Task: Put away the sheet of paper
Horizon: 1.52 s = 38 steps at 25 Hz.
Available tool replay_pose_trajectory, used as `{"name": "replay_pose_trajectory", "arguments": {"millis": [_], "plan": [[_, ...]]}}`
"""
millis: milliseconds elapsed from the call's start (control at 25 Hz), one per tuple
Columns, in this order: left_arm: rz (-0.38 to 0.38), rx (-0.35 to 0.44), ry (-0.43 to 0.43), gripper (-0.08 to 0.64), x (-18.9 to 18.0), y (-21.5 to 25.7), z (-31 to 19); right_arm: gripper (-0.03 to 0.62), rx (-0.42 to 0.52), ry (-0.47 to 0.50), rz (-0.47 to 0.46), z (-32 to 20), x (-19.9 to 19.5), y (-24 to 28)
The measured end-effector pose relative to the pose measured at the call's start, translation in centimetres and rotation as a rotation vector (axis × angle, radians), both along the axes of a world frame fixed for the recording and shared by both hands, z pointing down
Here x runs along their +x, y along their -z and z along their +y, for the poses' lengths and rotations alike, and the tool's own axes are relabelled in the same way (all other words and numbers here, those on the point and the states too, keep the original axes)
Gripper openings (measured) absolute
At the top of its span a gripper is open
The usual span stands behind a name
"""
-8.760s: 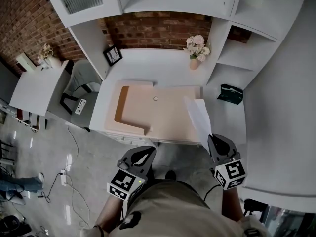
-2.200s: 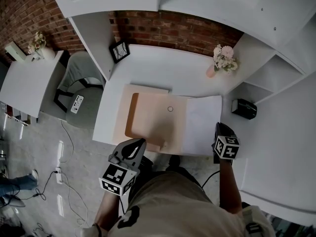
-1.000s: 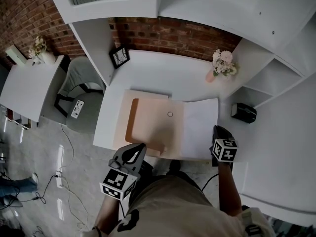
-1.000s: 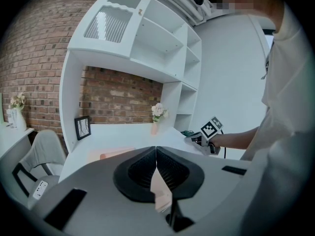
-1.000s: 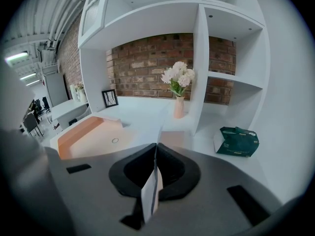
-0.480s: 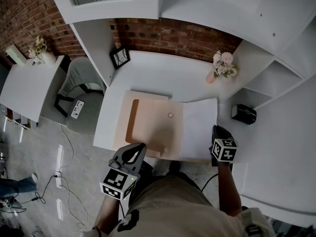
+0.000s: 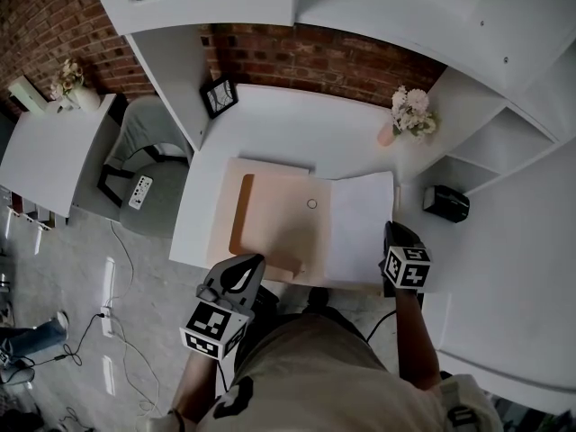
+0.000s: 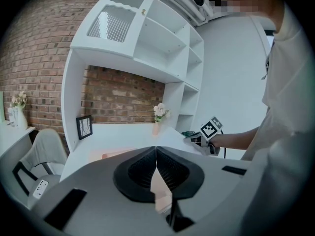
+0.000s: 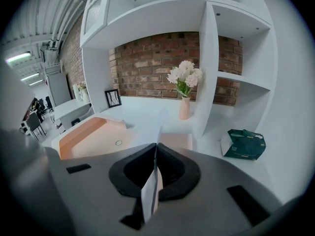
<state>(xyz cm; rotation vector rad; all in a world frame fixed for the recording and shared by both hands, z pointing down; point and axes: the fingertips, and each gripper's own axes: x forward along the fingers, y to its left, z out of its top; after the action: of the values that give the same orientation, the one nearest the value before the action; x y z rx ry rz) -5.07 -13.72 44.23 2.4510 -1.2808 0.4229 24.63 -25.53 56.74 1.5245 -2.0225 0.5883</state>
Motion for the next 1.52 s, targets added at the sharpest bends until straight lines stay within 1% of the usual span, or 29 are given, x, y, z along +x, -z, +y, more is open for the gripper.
{"name": "replay_pose_trajectory", "arguments": {"millis": [840,1000,1160,1520], "plan": [[0.01,-0.006,0.014,0.017,-1.0,-0.3,-0.3,0.028,-0.018,0.01,-0.018,-0.1,-1.6,-0.5],[0.01,-0.007,0.014,0.017,-1.1,-0.4,-0.2,0.028,-0.024,-0.001,-0.041,0.0,-1.9,-0.8],[0.008,-0.009,0.012,0.017,-1.2,-0.4,-0.1,0.028,-0.03,-0.032,-0.091,0.2,-2.0,-0.9],[0.002,-0.01,0.009,0.017,-1.4,-0.5,0.1,0.028,-0.039,-0.063,-0.129,0.7,-2.1,-1.8]]}}
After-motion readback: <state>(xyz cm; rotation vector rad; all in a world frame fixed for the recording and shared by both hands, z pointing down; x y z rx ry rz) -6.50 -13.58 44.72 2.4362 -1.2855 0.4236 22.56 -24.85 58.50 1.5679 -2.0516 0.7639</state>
